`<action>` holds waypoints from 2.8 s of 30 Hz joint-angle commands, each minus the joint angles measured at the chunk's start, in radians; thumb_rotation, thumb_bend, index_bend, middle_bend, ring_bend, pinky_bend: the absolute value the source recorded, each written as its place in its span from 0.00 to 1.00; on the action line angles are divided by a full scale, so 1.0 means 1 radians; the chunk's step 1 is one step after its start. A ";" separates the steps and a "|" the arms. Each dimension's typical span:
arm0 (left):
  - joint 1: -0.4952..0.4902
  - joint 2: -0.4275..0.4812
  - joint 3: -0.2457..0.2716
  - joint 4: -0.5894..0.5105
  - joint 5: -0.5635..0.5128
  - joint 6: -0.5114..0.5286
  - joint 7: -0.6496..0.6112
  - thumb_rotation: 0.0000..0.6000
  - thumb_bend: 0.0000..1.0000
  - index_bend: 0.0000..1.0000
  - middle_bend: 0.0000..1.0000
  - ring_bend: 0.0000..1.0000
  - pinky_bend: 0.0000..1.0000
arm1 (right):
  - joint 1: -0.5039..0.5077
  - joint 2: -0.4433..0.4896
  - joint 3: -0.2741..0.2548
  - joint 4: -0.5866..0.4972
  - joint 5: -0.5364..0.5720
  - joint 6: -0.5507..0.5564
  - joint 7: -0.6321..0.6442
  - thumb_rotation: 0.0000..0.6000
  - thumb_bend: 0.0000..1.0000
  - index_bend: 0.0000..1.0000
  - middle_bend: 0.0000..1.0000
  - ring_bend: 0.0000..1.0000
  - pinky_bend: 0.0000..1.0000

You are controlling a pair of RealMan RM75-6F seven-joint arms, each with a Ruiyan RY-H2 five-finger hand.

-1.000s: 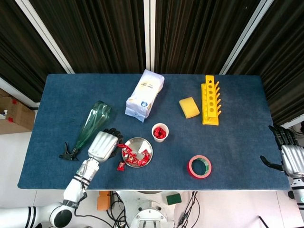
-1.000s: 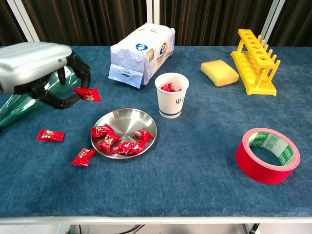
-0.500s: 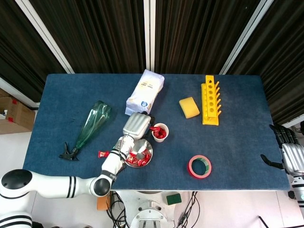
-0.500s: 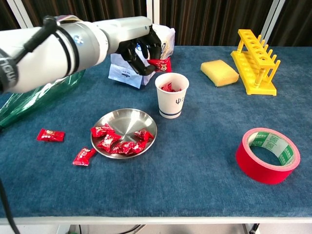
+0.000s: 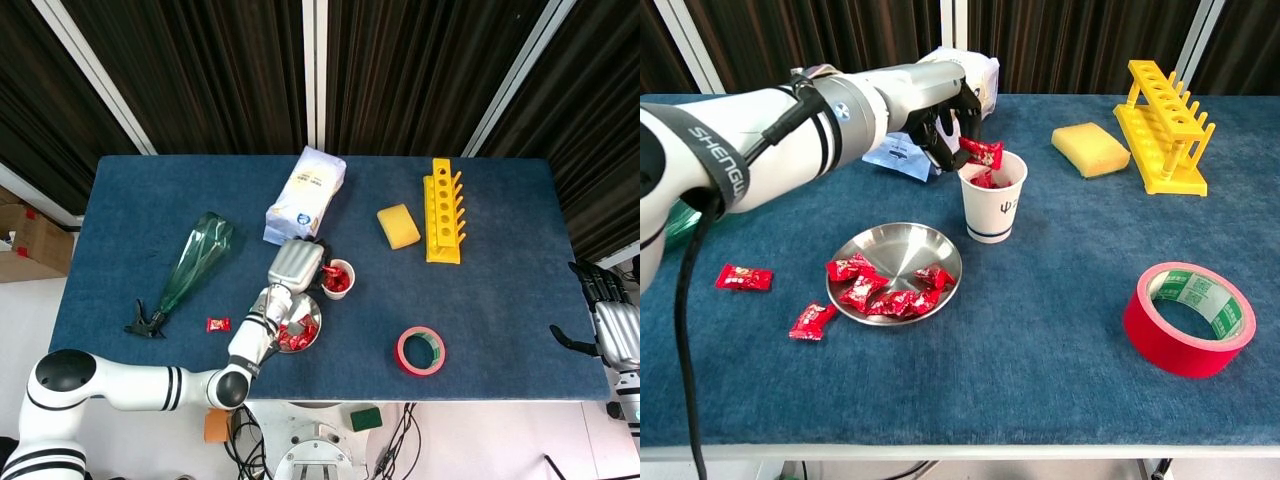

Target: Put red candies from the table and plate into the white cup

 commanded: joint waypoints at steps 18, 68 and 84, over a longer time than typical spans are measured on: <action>0.243 0.281 0.290 -0.446 0.145 0.365 0.039 1.00 0.35 0.30 0.24 0.16 0.27 | -0.003 0.004 0.009 -0.001 0.024 -0.004 0.012 1.00 0.22 0.00 0.00 0.00 0.00; 0.594 0.167 0.412 -0.027 0.501 0.242 -0.266 1.00 0.37 0.50 0.30 0.17 0.28 | -0.009 -0.002 0.008 -0.013 0.024 0.001 -0.021 1.00 0.22 0.00 0.00 0.00 0.00; 0.504 0.248 0.291 -0.255 0.626 0.197 -0.173 1.00 0.37 0.54 0.34 0.19 0.31 | -0.011 -0.004 0.005 -0.014 0.014 0.008 -0.024 1.00 0.22 0.00 0.00 0.00 0.00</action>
